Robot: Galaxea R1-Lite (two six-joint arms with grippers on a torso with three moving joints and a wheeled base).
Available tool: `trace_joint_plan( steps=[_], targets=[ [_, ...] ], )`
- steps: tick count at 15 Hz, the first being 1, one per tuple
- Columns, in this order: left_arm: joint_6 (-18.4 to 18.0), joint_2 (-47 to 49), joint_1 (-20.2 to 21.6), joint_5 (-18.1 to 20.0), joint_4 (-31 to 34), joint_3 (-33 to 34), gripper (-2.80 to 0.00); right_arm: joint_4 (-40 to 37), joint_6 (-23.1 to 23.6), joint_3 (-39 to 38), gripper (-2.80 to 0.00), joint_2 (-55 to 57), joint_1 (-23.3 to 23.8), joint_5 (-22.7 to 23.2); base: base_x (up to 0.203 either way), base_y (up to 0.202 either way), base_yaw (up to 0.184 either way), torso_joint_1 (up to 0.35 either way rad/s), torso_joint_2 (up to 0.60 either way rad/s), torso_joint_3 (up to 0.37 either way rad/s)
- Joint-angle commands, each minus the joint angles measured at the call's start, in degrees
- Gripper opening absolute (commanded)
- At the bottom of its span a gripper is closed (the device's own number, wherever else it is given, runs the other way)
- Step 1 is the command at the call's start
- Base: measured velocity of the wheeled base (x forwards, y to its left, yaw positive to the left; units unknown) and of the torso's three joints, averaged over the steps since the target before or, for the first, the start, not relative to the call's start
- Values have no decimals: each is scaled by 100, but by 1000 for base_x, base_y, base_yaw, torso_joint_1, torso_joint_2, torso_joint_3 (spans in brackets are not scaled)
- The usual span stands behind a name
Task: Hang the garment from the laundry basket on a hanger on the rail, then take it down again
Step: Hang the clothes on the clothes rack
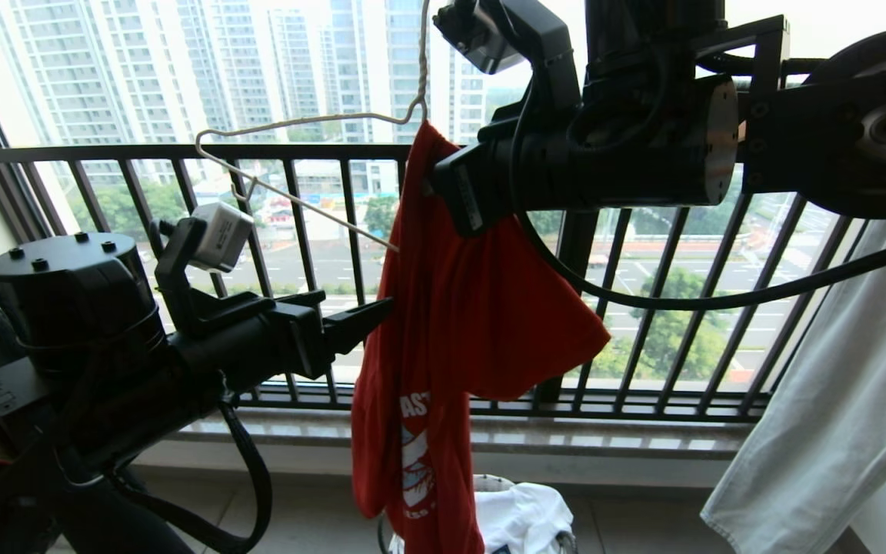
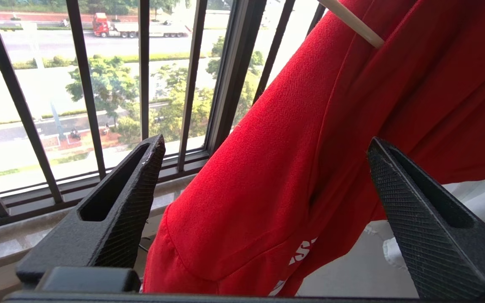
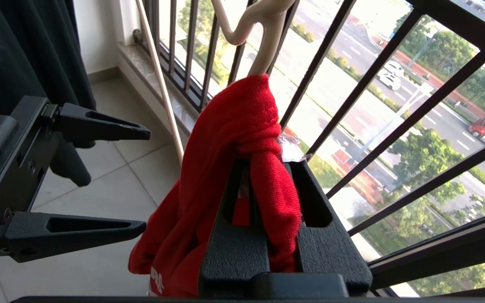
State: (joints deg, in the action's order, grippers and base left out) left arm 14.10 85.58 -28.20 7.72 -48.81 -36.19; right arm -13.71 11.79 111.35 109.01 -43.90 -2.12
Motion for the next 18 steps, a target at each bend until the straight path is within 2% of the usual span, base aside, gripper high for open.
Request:
trace_joint_plan(
  steps=[1,2,4,6,8,11,15,18],
  targets=[
    [7,185,-18,-46,-64,0,0,-8,8,-22,-280,-29,-65,-7,0,0,0,0,0,0],
    [-1,289,20,-69,-75,-14,0,-16,1,-42,-280,-55,-84,-8,0,0,0,0,0,0],
    [-274,389,133,-393,-93,-62,0,-17,8,-110,-280,-113,-84,-8,0,0,0,0,0,0],
    [-421,395,301,-455,-93,-122,0,-17,8,-175,-280,-178,-84,-8,0,0,0,0,0,0],
    [-426,376,462,-448,-93,-202,0,-17,8,-201,-280,-240,-84,-16,0,0,0,0,0,0],
    [-417,143,464,-438,-93,-177,0,-17,12,-219,-280,-231,-83,-25,0,0,0,0,0,0],
    [-432,519,479,-454,-101,-203,0,-17,25,-245,-280,-301,-84,-16,0,0,0,0,0,0],
    [-444,741,662,-455,-322,-264,0,-17,25,-245,-280,-372,-84,-16,0,0,0,0,0,0]
  ],
)
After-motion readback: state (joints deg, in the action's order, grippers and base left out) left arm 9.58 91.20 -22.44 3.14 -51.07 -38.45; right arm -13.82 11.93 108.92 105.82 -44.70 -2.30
